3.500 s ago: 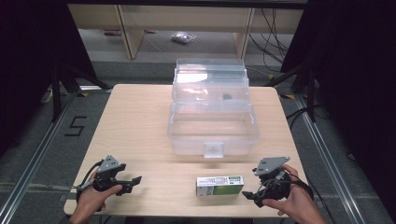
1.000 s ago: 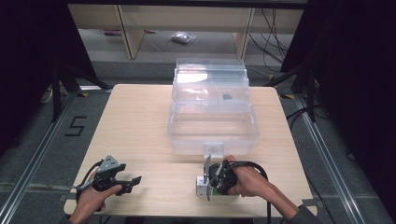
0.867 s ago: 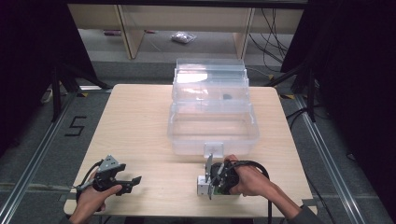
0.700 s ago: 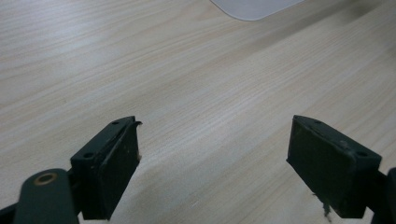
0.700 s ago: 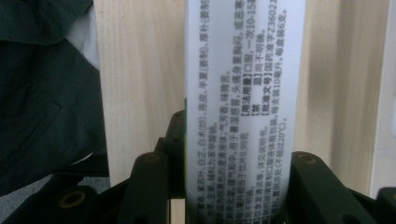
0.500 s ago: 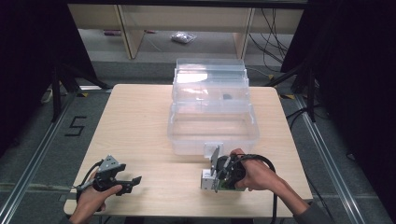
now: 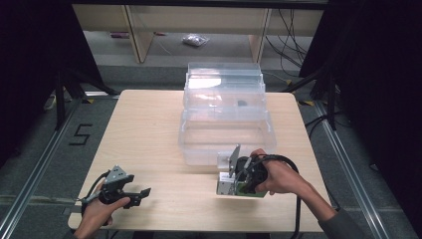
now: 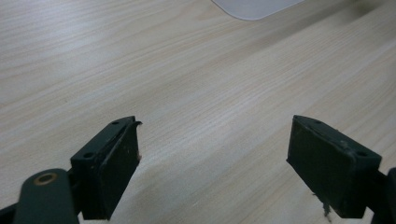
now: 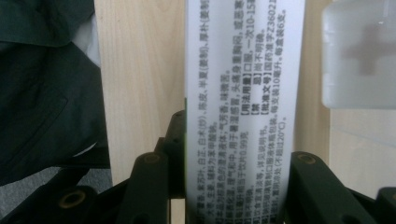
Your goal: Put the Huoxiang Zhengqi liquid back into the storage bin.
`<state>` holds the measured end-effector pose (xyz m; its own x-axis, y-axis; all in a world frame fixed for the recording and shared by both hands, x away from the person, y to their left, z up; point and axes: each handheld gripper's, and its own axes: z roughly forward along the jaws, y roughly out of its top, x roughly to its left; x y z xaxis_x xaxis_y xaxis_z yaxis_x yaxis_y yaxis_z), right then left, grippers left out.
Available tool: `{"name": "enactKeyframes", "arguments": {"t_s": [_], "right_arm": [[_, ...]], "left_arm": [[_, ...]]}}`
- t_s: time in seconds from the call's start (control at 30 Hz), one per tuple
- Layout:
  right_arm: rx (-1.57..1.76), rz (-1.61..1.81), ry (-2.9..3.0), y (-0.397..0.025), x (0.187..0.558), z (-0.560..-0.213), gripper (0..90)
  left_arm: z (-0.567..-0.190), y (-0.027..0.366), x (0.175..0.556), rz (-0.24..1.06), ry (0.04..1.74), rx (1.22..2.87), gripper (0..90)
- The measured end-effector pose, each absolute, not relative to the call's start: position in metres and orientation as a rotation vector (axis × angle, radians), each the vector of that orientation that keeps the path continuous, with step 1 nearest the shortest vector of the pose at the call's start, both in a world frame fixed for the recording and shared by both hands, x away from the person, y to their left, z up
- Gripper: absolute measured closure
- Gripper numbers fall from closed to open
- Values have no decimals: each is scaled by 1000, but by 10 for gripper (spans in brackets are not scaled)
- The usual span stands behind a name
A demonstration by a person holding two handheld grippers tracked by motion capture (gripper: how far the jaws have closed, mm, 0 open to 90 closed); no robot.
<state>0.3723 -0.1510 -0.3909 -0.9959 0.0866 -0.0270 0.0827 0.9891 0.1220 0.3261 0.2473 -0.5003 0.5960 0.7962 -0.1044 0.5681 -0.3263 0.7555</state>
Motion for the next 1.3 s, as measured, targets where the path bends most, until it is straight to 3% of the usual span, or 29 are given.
{"name": "enactKeyframes", "arguments": {"t_s": [0.57,1.3], "right_arm": [[189,223,3071,-169,402,-337,648],[205,240,3049,-174,454,-303,647]], "left_arm": [[-501,247,326,363,1084,2027,160],[-501,248,326,366,1085,2019,160]]}}
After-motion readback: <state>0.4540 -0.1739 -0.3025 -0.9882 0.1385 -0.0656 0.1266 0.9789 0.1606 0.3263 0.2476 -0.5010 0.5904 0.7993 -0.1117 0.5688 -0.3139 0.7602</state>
